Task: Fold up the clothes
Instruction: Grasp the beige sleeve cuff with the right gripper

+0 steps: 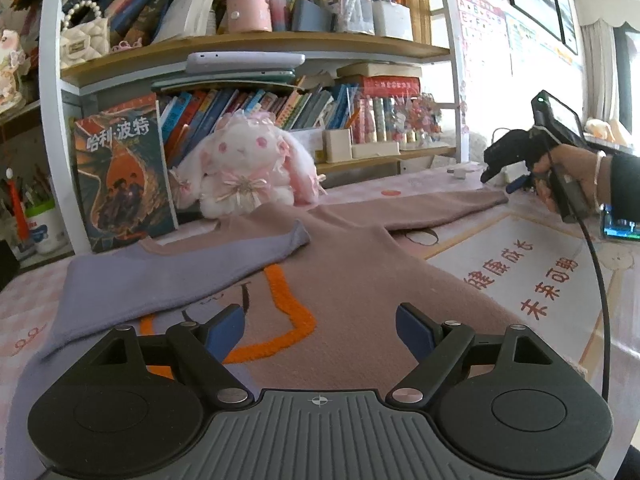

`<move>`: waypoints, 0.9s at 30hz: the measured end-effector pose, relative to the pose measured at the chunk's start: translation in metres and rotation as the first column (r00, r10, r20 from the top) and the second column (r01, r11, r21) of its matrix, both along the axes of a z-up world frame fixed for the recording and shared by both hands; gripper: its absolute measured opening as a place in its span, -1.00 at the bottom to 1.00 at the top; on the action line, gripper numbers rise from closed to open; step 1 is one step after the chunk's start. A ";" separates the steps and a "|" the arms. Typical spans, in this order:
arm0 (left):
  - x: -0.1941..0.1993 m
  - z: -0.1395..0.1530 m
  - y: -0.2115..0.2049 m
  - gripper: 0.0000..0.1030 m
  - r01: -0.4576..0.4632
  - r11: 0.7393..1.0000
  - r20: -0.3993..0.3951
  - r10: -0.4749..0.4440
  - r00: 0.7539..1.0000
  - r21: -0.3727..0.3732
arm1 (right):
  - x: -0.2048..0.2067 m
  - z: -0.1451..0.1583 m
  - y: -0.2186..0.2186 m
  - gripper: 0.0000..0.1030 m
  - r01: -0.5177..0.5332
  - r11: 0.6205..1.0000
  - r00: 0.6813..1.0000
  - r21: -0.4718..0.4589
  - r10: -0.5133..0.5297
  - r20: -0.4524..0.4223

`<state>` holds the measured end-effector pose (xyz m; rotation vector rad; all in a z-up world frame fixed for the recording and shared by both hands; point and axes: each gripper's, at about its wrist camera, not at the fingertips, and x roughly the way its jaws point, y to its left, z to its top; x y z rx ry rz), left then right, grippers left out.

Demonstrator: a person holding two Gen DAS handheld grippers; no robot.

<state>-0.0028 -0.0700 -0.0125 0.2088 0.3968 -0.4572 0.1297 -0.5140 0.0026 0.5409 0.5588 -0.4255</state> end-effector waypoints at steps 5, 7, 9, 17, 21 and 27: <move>0.000 0.000 -0.003 0.66 0.004 1.000 -0.001 -0.004 1.000 0.021 | 0.010 -0.007 -0.016 -0.06 -0.034 0.999 0.998 0.012 0.034 -0.048; 0.000 -0.001 -0.004 0.66 0.005 1.000 0.001 -0.005 1.000 0.027 | 0.012 -0.009 -0.019 -0.13 -0.057 0.998 0.997 0.026 0.058 -0.054; 0.000 -0.001 -0.004 0.66 0.006 1.000 0.002 -0.006 1.000 0.030 | 0.013 -0.010 -0.018 -0.40 -0.090 0.995 0.994 0.042 0.093 -0.056; 0.000 -0.001 -0.003 0.66 0.000 1.000 0.000 0.000 1.000 0.023 | 0.008 0.004 -0.007 -0.93 -0.160 0.987 0.985 -0.001 0.160 -0.062; 0.001 -0.001 0.000 0.66 -0.011 1.000 -0.002 0.011 1.000 0.006 | -0.001 0.018 -0.005 -0.93 -0.172 0.984 0.985 0.044 0.172 0.003; 0.001 0.000 0.003 0.66 -0.012 1.000 0.002 0.012 1.000 -0.013 | -0.003 0.002 -0.006 -0.91 -0.122 0.991 0.990 0.055 0.126 -0.069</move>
